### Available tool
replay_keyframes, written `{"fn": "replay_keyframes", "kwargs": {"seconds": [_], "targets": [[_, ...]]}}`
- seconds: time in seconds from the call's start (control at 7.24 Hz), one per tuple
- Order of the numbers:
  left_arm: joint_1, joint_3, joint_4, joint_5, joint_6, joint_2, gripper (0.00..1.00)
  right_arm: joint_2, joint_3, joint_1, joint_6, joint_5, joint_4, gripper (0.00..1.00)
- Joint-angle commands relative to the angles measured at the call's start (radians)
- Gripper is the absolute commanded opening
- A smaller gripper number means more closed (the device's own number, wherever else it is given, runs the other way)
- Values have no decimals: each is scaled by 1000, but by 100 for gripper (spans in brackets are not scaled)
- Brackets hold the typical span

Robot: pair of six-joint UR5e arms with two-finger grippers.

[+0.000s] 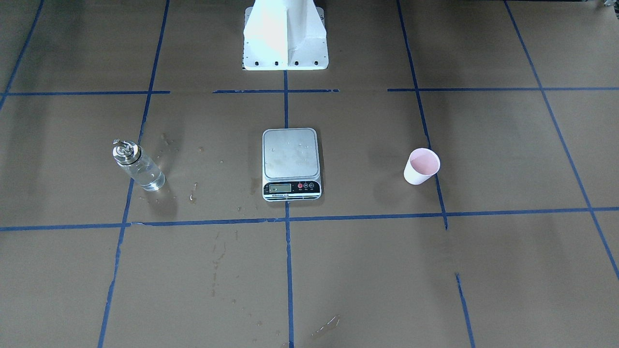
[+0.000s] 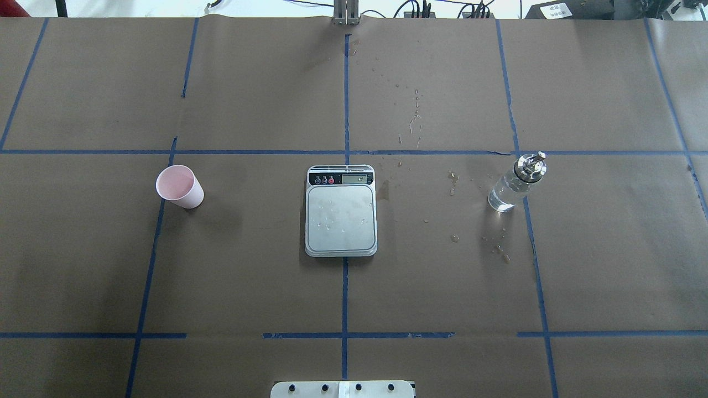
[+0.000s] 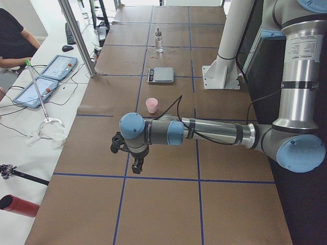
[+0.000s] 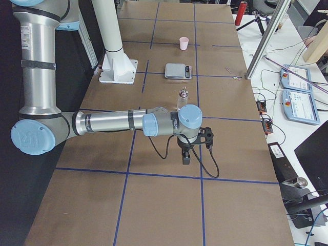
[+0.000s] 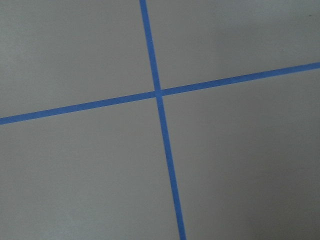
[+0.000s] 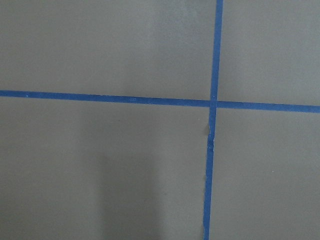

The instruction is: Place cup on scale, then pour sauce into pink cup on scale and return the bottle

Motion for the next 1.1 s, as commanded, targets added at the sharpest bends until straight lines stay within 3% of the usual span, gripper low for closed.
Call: {"fn": "replay_keyframes", "kwargs": {"seconds": [0.0, 0.14, 0.55, 0.69, 0.83, 0.97], "targets": [[-4, -39, -3, -9, -3, 5, 100, 26, -23, -1, 16, 2, 1, 100], [4, -105, 16, -9, -5, 8, 100, 24, -23, -1, 16, 2, 1, 100], [13, -142, 7, -20, -3, 9, 100, 28, -21, -2, 15, 1, 2, 100], [15, -132, 7, -55, -3, 9, 100, 31, -33, -2, 13, 1, 2, 100], [31, -142, 3, -170, -31, 6, 100, 28, -39, -14, 10, 1, 42, 100], [89, -188, -26, -178, -140, 5, 100, 17, -79, -16, 10, 4, 109, 100]]}}
